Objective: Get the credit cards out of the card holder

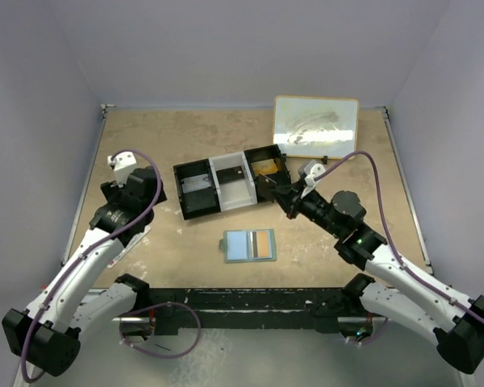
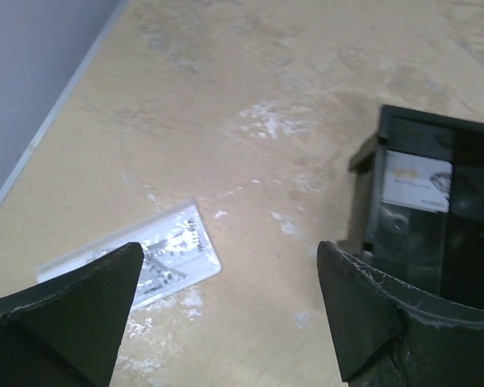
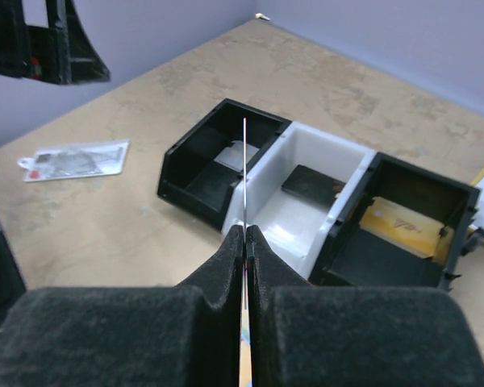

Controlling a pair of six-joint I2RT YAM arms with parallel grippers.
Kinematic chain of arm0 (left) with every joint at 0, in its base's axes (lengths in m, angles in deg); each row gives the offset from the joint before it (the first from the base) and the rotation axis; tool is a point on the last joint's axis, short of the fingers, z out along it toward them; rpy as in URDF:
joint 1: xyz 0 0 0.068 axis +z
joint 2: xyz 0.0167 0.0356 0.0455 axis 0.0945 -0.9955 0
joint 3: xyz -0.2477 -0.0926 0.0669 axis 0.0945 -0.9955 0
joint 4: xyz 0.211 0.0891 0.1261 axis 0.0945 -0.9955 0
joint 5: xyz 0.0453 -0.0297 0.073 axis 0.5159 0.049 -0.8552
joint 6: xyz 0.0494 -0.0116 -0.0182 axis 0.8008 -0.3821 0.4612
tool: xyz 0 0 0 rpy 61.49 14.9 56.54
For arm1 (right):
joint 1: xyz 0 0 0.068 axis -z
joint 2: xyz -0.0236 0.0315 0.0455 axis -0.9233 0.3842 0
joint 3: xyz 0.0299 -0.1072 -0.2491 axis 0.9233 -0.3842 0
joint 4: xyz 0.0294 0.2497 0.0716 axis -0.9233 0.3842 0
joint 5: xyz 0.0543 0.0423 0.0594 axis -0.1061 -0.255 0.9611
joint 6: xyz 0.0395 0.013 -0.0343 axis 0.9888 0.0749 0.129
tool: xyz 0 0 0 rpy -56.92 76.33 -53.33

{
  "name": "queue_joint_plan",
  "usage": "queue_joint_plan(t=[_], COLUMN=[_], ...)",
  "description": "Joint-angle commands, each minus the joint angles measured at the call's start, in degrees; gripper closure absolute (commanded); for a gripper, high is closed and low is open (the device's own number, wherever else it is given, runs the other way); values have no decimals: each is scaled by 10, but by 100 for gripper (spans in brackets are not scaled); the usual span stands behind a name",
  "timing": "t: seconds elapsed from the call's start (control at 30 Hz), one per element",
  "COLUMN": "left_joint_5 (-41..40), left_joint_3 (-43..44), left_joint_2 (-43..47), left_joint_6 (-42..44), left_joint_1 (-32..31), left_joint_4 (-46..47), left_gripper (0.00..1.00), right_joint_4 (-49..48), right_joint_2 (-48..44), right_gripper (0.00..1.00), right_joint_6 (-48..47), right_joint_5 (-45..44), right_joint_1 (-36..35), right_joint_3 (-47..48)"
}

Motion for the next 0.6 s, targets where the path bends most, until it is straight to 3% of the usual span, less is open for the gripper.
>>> queue_joint_plan(t=[0.0, 0.17, 0.37, 0.57], left_joint_5=[38, 10, 21, 21], left_joint_3=[-3, -7, -5, -2], left_joint_2=[7, 24, 17, 20], left_joint_6=[16, 9, 15, 16], left_joint_1=[78, 79, 80, 79], left_joint_4=[33, 38, 39, 33], left_gripper=[14, 14, 14, 14], right_joint_4=[-9, 13, 37, 44], right_joint_2=[29, 95, 176, 252], right_gripper=[100, 100, 100, 100], right_joint_6=[-111, -185, -247, -256], right_joint_5=[-39, -73, 2, -7], right_joint_1=[-4, -4, -4, -4], right_joint_3=[57, 100, 155, 197])
